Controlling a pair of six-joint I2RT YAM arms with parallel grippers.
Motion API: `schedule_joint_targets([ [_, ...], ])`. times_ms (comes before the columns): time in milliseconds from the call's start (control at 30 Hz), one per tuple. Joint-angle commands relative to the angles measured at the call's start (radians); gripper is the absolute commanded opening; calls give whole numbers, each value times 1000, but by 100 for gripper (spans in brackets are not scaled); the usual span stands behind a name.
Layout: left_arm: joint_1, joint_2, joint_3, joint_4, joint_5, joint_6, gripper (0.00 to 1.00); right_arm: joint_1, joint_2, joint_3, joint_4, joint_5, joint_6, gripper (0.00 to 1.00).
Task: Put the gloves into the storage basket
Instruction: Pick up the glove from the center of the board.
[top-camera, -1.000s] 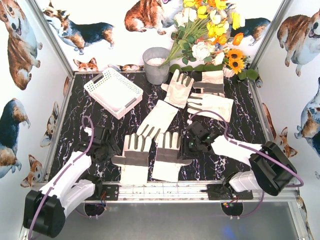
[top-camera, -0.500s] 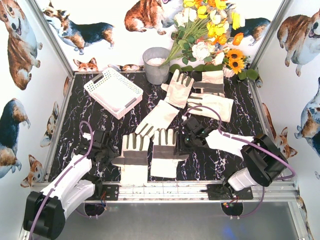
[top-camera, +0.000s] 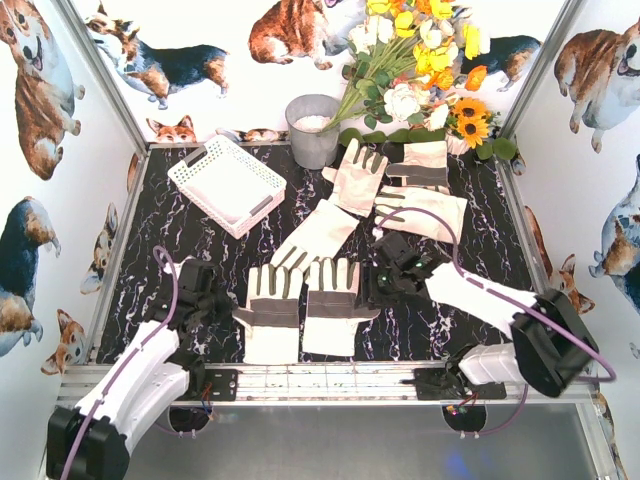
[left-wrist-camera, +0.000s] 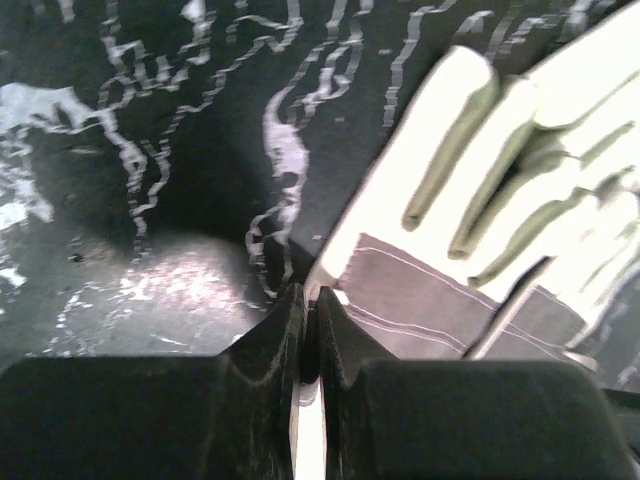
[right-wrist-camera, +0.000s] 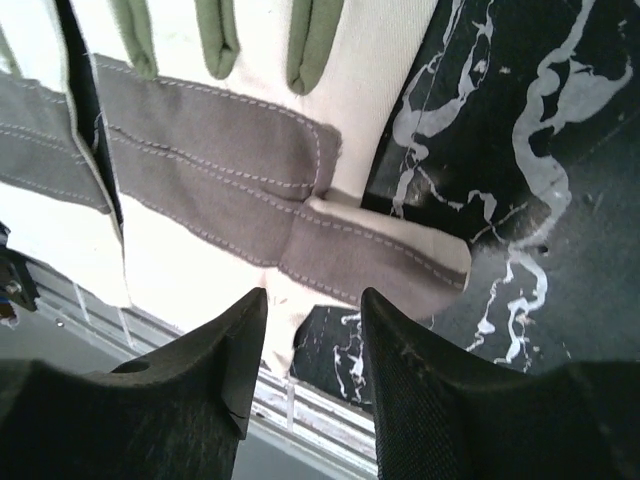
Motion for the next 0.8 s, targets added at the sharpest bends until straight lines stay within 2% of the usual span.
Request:
schedule_joint_targets([
  [0, 11, -72, 25, 115, 83, 43, 0, 1, -88, 66, -94, 25, 7, 46],
  [133, 10, -91, 57, 182, 179, 101, 0, 2, -132, 92, -129, -27, 45, 46],
  [233, 8, -76, 62, 253, 241, 130, 0, 10, -163, 81, -79, -58, 74, 50],
  [333, 6, -50, 57, 342, 298, 145, 0, 13, -140, 95, -51, -75, 99, 50],
  [433, -3, 6, 122, 354, 350, 172, 0, 38, -123, 126, -28, -76, 122, 50],
  [600, -70, 39, 221, 309, 299, 179, 0, 58, -143, 117, 67, -164, 149, 51],
  [767, -128, 46, 311, 233, 204, 160, 0, 58, -150, 130, 52, -225, 111, 58],
])
